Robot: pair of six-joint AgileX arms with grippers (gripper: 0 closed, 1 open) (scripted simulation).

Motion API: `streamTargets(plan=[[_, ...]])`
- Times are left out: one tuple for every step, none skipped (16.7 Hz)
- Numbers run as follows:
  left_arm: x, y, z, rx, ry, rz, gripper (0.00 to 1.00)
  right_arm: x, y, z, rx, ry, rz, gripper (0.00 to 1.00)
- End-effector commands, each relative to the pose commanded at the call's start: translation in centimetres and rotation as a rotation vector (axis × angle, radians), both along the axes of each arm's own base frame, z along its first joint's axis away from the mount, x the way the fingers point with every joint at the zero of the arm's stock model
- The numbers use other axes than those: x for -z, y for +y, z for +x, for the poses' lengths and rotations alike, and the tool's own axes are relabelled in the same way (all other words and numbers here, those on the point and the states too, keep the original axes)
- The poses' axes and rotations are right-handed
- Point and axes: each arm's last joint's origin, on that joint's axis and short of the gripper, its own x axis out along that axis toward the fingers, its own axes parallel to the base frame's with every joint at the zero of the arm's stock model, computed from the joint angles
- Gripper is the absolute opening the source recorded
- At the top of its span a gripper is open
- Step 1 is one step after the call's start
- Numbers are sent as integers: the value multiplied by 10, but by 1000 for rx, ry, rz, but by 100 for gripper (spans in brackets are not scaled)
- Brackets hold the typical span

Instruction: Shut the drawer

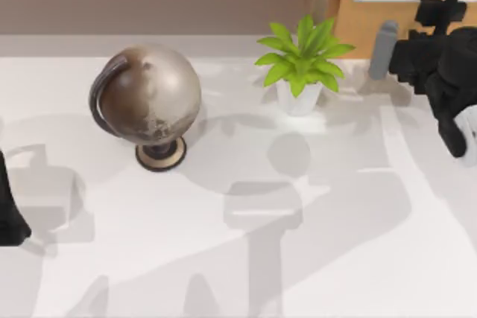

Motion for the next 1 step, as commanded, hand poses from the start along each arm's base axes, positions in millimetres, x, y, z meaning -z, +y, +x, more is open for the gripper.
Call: streamTargets(plan=[[0,0,0,0,0,0,100,0,0,0,0,0,0,100]])
